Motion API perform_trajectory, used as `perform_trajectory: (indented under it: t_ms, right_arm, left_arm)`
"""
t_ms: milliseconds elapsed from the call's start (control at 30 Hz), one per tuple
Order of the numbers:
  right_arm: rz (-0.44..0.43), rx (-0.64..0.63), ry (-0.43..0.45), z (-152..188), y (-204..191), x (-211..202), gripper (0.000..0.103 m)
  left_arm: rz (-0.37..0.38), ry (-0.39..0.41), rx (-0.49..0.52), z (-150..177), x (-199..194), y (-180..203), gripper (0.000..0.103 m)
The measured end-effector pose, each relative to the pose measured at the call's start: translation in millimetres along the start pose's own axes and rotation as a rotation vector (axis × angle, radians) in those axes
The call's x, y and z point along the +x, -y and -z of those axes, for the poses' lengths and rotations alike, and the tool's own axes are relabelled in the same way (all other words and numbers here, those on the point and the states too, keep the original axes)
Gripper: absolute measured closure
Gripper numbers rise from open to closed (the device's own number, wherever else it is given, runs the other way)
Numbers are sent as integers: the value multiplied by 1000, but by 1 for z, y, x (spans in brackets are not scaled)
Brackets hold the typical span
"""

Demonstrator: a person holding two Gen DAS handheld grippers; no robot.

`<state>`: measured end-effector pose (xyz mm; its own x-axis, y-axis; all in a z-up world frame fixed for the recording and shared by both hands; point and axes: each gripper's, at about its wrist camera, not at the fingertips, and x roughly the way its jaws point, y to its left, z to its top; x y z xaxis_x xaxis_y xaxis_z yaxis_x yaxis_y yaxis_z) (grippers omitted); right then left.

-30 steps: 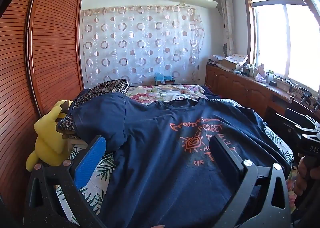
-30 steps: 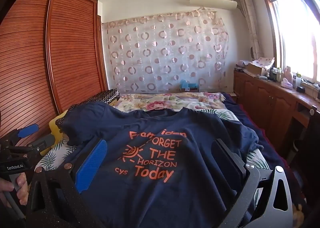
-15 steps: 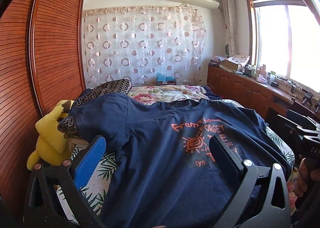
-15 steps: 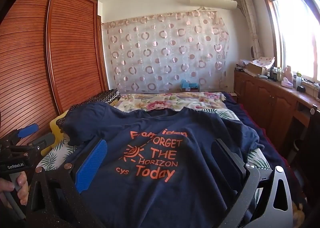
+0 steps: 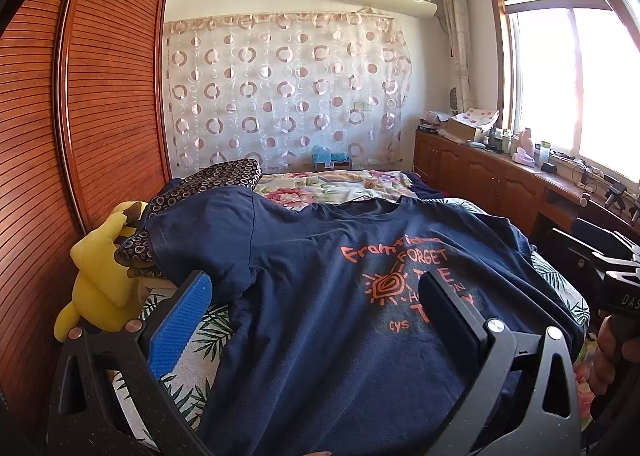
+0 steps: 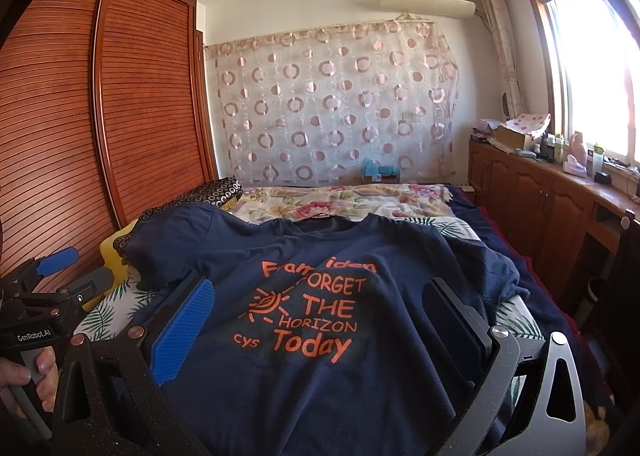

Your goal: Fold small clothes

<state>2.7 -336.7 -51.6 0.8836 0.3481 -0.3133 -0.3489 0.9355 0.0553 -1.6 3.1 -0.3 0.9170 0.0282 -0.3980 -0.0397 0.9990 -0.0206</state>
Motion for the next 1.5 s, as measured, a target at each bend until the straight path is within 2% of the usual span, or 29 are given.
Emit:
perform_trajectory:
  t_ms: [1500]
  right_arm:
    - [-3, 0, 2, 0, -1, -2, 0]
  left_arm:
    - [-9, 9, 12, -11, -13, 1, 0]
